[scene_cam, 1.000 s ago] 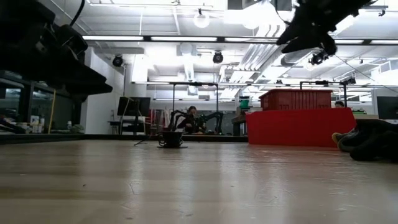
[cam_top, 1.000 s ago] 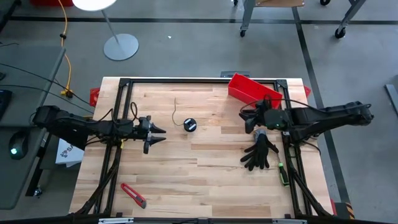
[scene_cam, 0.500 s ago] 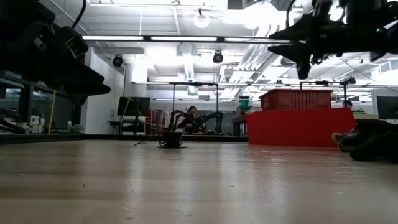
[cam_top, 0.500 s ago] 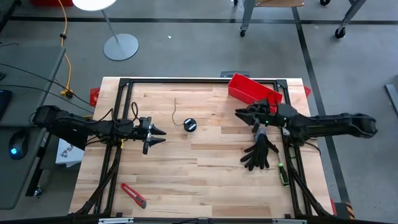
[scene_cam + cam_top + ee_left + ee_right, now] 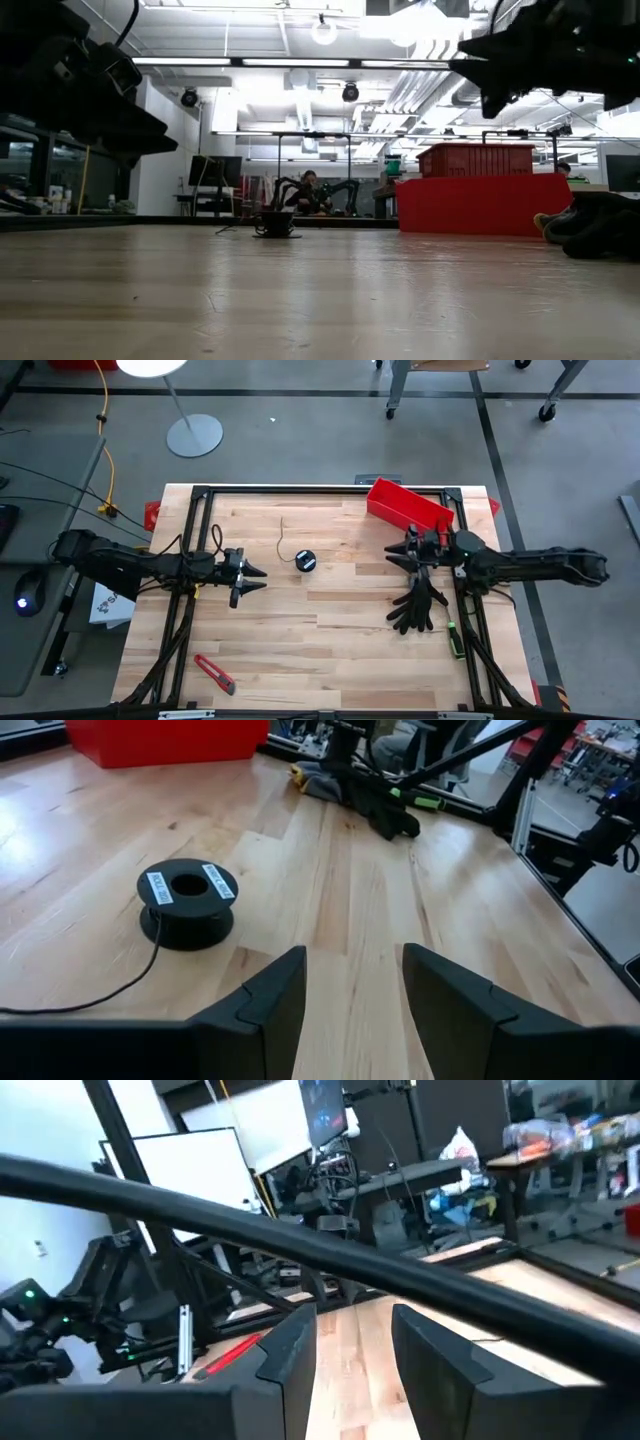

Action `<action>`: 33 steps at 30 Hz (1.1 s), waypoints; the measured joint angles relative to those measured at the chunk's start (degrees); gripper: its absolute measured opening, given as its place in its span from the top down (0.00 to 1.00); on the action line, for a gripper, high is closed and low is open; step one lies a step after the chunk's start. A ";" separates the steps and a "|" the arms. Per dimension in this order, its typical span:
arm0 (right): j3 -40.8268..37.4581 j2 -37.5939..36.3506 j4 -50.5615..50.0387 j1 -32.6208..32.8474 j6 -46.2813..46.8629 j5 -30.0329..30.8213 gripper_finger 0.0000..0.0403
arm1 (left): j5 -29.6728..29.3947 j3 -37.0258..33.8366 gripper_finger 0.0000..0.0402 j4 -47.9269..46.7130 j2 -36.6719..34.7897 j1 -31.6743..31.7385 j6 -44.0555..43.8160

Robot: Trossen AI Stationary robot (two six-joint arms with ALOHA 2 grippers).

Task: Coil cords
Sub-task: Return to Home Position

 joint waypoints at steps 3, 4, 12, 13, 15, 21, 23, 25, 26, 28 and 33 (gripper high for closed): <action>-2.19 -4.56 0.16 2.36 -1.57 2.54 0.69 | -0.02 0.00 0.60 -0.15 0.00 0.00 -0.01; -3.01 -6.28 0.17 3.30 -2.56 3.72 0.69 | 0.00 0.00 0.60 -0.14 0.00 0.00 0.00; -6.73 -22.68 -11.76 10.79 -7.43 11.58 0.69 | 0.00 0.02 0.60 -0.97 0.00 0.00 -0.02; -6.73 -24.40 -14.44 11.45 -8.38 12.07 0.69 | -0.02 0.02 0.60 -1.18 0.00 0.00 -0.02; -6.73 -28.00 -20.08 12.49 -10.69 13.97 0.69 | -0.02 0.02 0.60 -1.27 0.00 0.00 -0.02; -6.72 -41.66 -40.37 12.80 -16.31 18.36 0.69 | -0.02 0.02 0.60 -1.23 0.00 0.02 -0.02; -6.73 -41.83 -38.91 12.57 -16.29 17.63 0.69 | 0.01 0.02 0.60 -1.22 -0.01 0.02 -0.02; -6.75 -41.83 -40.29 12.16 -16.44 17.26 0.69 | 0.00 0.02 0.60 -1.34 0.09 0.02 -0.03; -6.75 -41.83 -40.28 11.77 -18.13 17.39 0.69 | 0.00 0.02 0.60 -1.28 0.15 0.02 -0.02; -6.75 -41.83 -40.23 11.02 -23.40 17.33 0.69 | -0.02 0.02 0.60 -1.18 0.15 0.02 -0.02; -6.75 -41.83 -40.44 10.26 -27.35 15.34 0.69 | 0.00 0.02 0.60 -1.22 0.15 0.02 -0.02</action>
